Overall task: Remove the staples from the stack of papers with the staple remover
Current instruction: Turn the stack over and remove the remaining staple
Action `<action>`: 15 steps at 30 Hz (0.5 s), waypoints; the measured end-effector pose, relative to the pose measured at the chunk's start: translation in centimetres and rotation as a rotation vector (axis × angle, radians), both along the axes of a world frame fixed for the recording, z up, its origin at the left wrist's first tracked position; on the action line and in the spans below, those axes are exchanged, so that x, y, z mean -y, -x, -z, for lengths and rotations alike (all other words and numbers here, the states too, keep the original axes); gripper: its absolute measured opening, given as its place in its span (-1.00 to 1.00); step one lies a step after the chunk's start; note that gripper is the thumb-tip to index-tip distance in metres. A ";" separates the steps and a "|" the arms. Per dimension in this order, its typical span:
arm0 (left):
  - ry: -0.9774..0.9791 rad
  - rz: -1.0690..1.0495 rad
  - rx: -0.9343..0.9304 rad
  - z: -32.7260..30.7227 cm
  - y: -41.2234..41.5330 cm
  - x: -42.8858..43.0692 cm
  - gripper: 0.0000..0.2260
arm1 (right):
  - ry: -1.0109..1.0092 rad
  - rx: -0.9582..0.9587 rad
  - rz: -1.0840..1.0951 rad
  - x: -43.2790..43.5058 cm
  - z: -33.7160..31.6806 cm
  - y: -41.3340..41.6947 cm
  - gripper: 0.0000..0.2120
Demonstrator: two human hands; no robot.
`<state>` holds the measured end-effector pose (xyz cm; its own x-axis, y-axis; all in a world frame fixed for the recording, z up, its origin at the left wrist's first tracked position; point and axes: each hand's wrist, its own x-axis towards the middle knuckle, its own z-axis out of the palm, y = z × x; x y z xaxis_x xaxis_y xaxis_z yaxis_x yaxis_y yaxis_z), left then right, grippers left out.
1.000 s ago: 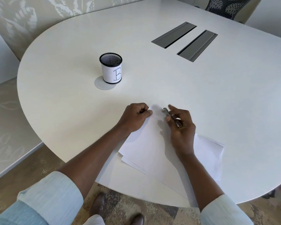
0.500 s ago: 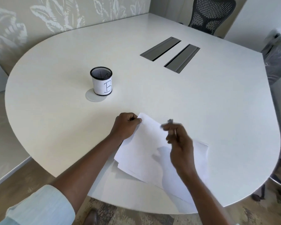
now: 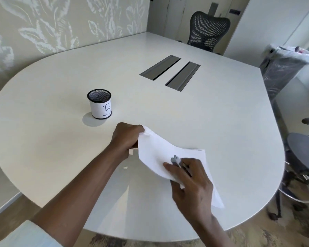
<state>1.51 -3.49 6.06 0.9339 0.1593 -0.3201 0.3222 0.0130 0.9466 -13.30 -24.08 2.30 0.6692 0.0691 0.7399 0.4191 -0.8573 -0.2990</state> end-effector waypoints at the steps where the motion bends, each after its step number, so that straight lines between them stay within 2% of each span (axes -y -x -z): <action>1: 0.055 -0.010 0.035 -0.7 0.1 0.0 -0.75 | -0.065 -0.001 -0.025 0.3 -1.2 -0.3 -0.58; 2: 0.112 -0.023 0.068 -1.5 0.2 0.0 -0.69 | -0.134 -0.013 -0.071 0.6 -2.5 -0.7 -0.64; 5: 0.211 -0.073 0.139 -3.7 0.2 -0.5 -0.33 | -0.424 -0.134 -0.189 1.8 -6.8 -1.8 -0.82; 6: 0.220 -0.103 0.170 -4.2 0.2 -0.7 -0.27 | -0.540 -0.199 -0.207 2.2 -8.0 -2.1 -0.80; 9: 0.150 -0.159 0.276 -5.1 0.1 -1.1 -0.35 | -0.861 -0.300 -0.288 3.7 -11.4 -3.0 -0.72; 11: 0.157 -0.087 0.332 -5.9 0.3 -1.4 -0.42 | -1.034 -0.404 -0.442 4.9 -13.0 -3.8 -0.66; 13: 0.239 0.053 0.341 -6.5 0.5 -1.9 -0.36 | -1.105 -0.541 -0.533 6.1 -13.3 -4.8 -0.59; 15: 0.276 0.184 0.316 -6.7 0.6 -2.1 -0.24 | -1.134 -0.646 -0.492 6.9 -12.3 -6.0 -0.56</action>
